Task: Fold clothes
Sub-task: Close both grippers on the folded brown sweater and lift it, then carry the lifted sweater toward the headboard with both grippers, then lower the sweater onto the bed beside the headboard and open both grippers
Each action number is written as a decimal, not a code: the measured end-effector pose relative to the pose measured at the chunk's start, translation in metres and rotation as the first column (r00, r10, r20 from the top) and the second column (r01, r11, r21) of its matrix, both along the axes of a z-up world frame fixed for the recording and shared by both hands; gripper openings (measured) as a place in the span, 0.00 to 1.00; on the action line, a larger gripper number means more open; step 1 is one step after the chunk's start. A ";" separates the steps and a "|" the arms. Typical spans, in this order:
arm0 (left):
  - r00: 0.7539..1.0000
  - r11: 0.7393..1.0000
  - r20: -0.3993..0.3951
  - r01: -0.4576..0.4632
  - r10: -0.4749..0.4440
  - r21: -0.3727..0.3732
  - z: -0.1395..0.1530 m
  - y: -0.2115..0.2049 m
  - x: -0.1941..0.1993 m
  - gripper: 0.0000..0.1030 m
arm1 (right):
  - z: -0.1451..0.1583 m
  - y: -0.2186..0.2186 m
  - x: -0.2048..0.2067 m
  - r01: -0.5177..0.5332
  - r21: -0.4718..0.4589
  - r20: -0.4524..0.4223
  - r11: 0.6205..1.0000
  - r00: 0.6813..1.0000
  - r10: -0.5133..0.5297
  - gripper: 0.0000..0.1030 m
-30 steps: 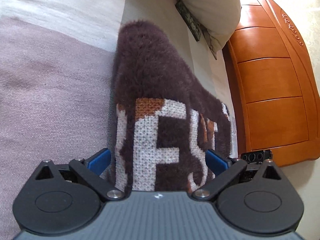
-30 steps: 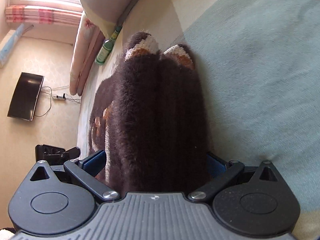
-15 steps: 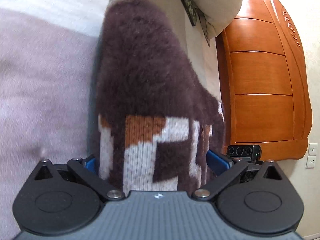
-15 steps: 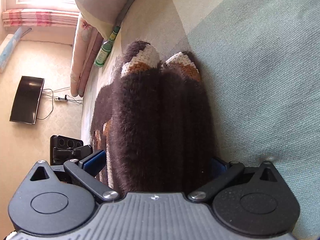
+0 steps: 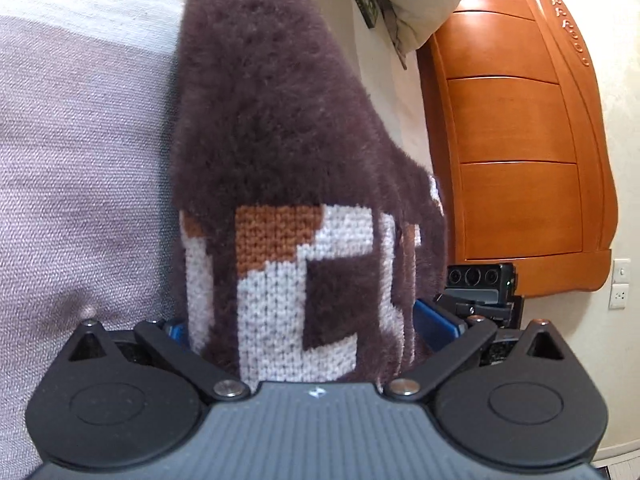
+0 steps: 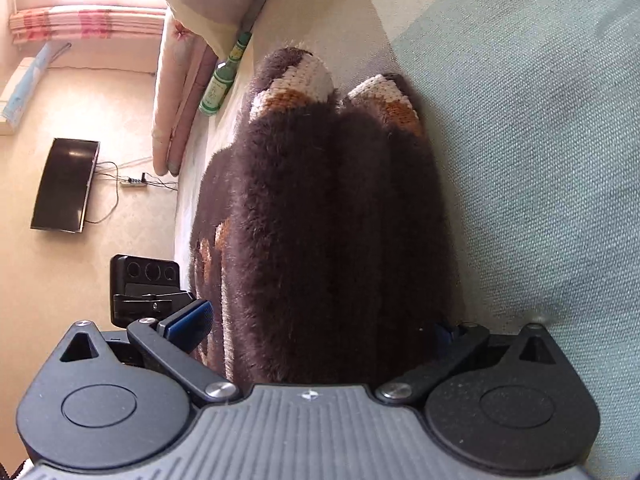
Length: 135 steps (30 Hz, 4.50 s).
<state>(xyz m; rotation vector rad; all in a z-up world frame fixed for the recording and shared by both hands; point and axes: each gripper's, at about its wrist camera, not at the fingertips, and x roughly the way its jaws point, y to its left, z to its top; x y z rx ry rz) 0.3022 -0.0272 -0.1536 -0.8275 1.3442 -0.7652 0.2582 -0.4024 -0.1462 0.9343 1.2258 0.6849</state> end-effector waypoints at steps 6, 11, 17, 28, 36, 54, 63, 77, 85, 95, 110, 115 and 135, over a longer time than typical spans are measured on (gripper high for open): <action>1.000 1.000 0.008 -0.023 0.023 0.013 0.004 -0.004 -0.009 0.99 | 0.003 0.003 -0.010 0.009 -0.023 0.088 1.000 0.996 -0.007 1.00; 0.998 0.999 0.011 -0.054 0.054 -0.001 0.003 -0.003 -0.021 0.99 | 0.004 0.001 -0.008 0.043 -0.021 0.068 0.999 0.997 -0.042 1.00; 0.999 0.999 -0.001 -0.054 0.054 0.008 0.016 -0.009 -0.025 0.98 | 0.004 0.000 -0.011 0.078 0.033 0.041 0.996 0.996 -0.079 1.00; 0.998 0.998 -0.022 -0.065 0.066 0.015 0.034 -0.019 -0.013 0.98 | 0.002 -0.013 -0.018 0.087 0.159 0.062 0.983 0.993 -0.098 1.00; 0.998 0.998 -0.006 -0.063 0.064 0.022 0.046 -0.035 -0.014 0.98 | 0.014 -0.019 -0.009 0.066 0.137 0.095 0.988 0.992 -0.080 1.00; 0.996 0.996 -0.010 -0.088 0.088 0.022 0.045 -0.049 -0.001 0.98 | 0.007 -0.020 0.001 0.072 0.142 0.055 0.987 0.995 -0.080 1.00; 0.997 0.997 -0.016 -0.075 0.075 0.000 0.055 -0.064 0.005 0.98 | 0.030 -0.028 -0.001 0.076 0.134 0.102 0.988 0.991 -0.090 1.00; 1.000 0.999 0.022 -0.011 0.012 -0.030 0.062 -0.097 0.028 0.98 | 0.042 -0.079 -0.004 0.148 0.120 0.124 0.982 0.979 -0.163 1.00; 0.998 0.996 0.038 0.049 -0.046 -0.071 0.063 -0.154 0.056 0.98 | 0.058 -0.140 0.011 0.196 0.090 0.155 0.977 0.966 -0.208 1.00; 0.989 0.979 0.060 0.140 -0.132 -0.149 0.055 -0.252 0.102 0.98 | 0.077 -0.246 0.043 0.317 0.062 0.175 0.946 0.930 -0.323 1.00; 0.976 0.950 0.008 0.214 -0.218 -0.226 0.018 -0.321 0.089 0.98 | 0.056 -0.371 0.055 0.427 -0.003 0.135 0.904 0.896 -0.423 1.00; 0.979 0.952 0.003 0.200 -0.205 -0.231 0.018 -0.298 0.080 0.98 | 0.034 -0.386 0.054 0.461 -0.026 0.104 0.887 0.884 -0.456 1.00; 0.971 0.993 0.216 0.089 -0.105 0.084 0.072 -0.207 0.043 0.99 | 0.117 -0.236 -0.018 0.437 -0.495 0.583 0.751 0.808 -0.086 1.00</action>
